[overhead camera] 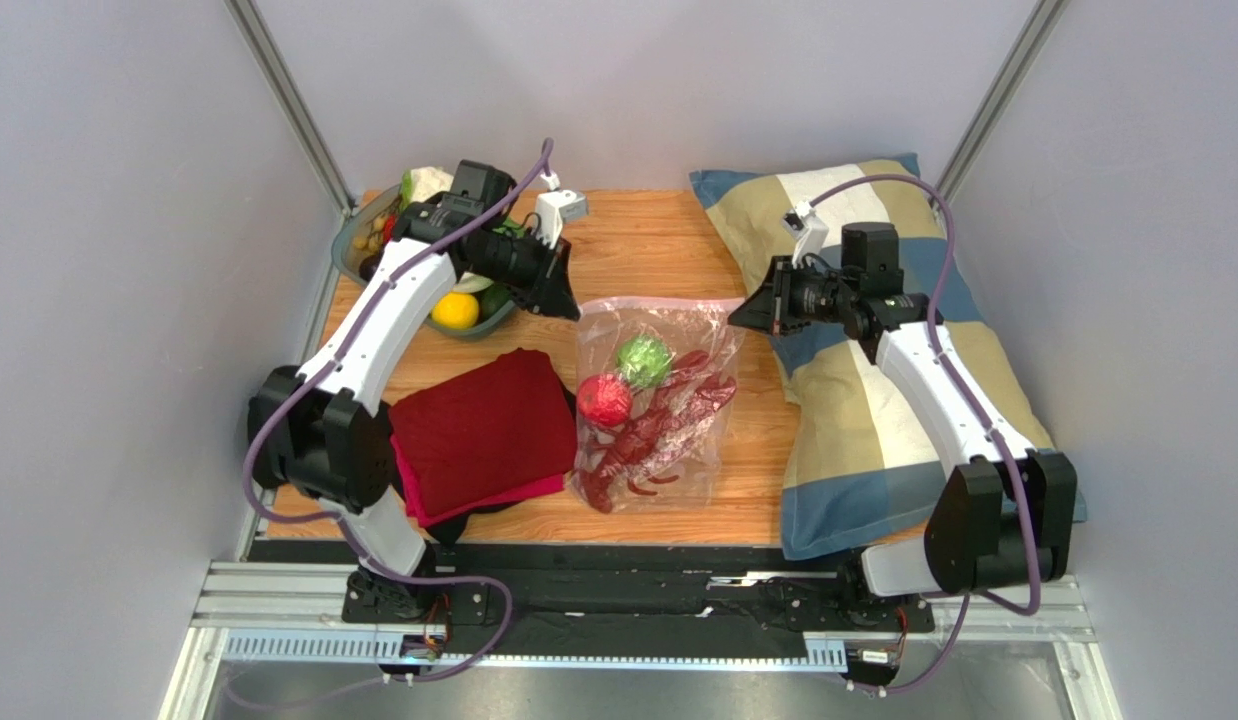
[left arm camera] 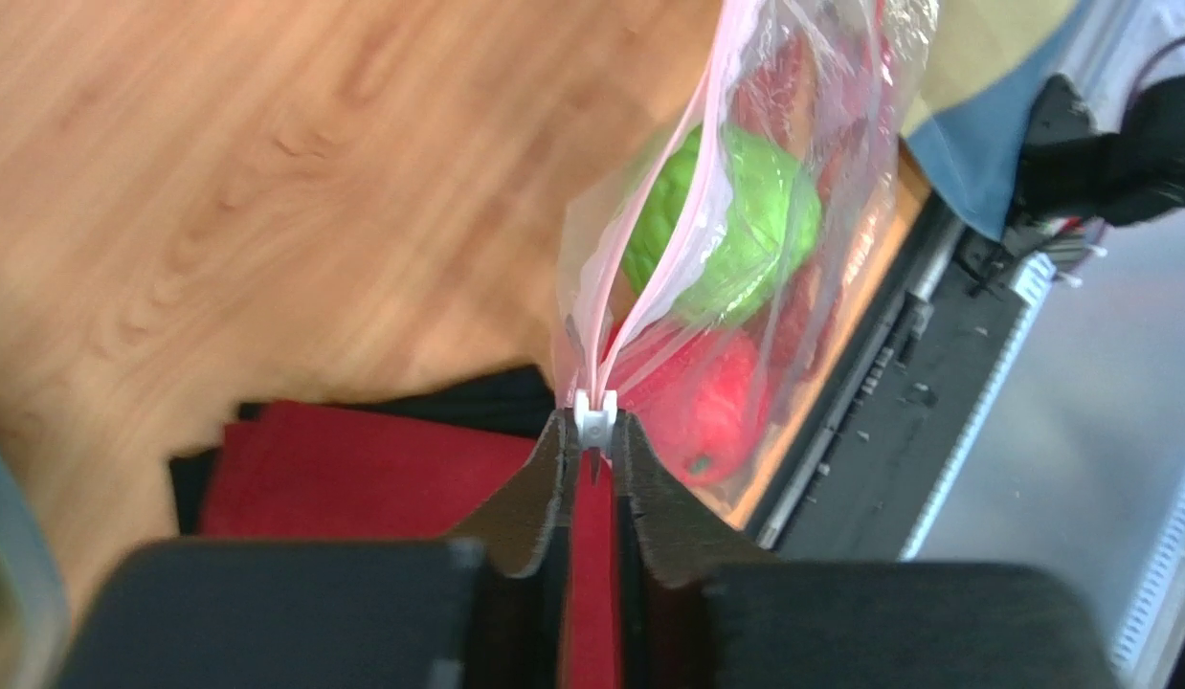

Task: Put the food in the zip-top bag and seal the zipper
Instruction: Place the zipper food storage bag at the center of the board, then reset both arms

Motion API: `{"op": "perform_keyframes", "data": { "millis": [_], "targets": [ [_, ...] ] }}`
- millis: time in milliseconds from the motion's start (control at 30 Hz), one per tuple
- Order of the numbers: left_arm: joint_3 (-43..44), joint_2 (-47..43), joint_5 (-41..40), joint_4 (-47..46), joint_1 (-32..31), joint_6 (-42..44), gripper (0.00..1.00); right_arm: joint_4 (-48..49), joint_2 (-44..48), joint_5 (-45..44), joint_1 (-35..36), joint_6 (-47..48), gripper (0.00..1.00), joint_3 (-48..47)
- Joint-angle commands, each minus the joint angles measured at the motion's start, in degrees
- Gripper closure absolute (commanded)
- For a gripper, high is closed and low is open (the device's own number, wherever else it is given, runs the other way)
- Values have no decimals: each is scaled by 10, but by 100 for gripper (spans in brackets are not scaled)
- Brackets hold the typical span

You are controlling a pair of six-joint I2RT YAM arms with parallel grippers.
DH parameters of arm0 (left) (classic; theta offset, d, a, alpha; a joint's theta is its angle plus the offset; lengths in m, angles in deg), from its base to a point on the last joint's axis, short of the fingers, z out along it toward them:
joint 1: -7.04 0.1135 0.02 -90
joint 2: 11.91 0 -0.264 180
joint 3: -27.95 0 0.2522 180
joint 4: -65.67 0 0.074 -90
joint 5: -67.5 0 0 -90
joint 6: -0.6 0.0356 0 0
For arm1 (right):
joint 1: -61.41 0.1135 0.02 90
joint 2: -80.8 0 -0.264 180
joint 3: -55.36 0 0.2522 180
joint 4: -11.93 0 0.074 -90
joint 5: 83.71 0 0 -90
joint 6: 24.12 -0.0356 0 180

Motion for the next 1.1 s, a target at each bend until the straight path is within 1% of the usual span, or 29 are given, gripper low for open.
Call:
{"op": "perform_keyframes", "data": {
  "millis": [0, 33, 67, 100, 133, 167, 200, 233, 267, 300, 400, 433, 467, 600, 700, 733, 833, 900, 933, 1067],
  "targets": [
    [64, 28, -7, -46, 5, 0, 74, 34, -31, -46, 1, 30, 91, -33],
    [63, 35, -9, -48, 5, -3, 61, 27, -43, -54, 1, 31, 74, -36],
    [56, 36, -11, -50, 5, -8, 55, 19, -49, -61, 1, 32, 64, -40],
    [52, 35, -16, -53, 5, -11, 51, 11, -53, -67, 1, 34, 57, -48],
    [42, 29, -21, -54, 5, -16, 44, 0, -55, -79, 0, 34, 42, -51],
    [38, 24, -23, -58, 8, -24, 33, -4, -55, -83, -1, 35, 37, -53],
    [33, 18, -24, -65, 10, -31, 31, -7, -54, -86, -2, 37, 34, -55],
    [22, 1, -23, -73, 13, -39, 13, -7, -49, -91, -5, 35, 29, -58],
    [20, -7, -24, -84, 19, -55, 10, -8, -41, -93, -5, 35, 25, -59],
    [20, -16, -24, -86, 23, -61, 1, -8, -36, -95, -6, 33, 23, -62],
    [44, -35, -39, -70, 36, -75, 1, -17, -18, -102, -10, 28, 11, -84],
    [60, -43, -51, -65, 40, -77, 1, -27, -14, -102, -11, 29, 2, -99],
    [66, -48, -60, -60, 48, -81, 1, -33, -11, -104, -12, 29, 0, -108],
    [77, -81, -82, -60, 84, -97, 1, -66, 4, -123, -18, 37, 0, -139],
    [47, -107, -118, -72, 117, -112, 1, -86, 13, -144, -22, 43, 0, -134],
    [24, -113, -125, -78, 127, -125, 1, -91, 16, -150, -22, 42, 0, -129],
    [-29, -147, -123, -102, 177, -138, 1, -86, 25, -154, -23, 34, 0, -98],
    [-48, -164, -126, -106, 182, -142, 1, -77, 29, -155, -22, 29, 0, -81],
    [-51, -164, -127, -97, 199, -144, 1, -76, 30, -155, -22, 27, 0, -77],
    [-47, -164, -148, -87, 201, -133, 1, -78, 23, -156, -22, 32, 0, -84]
  ]
}}
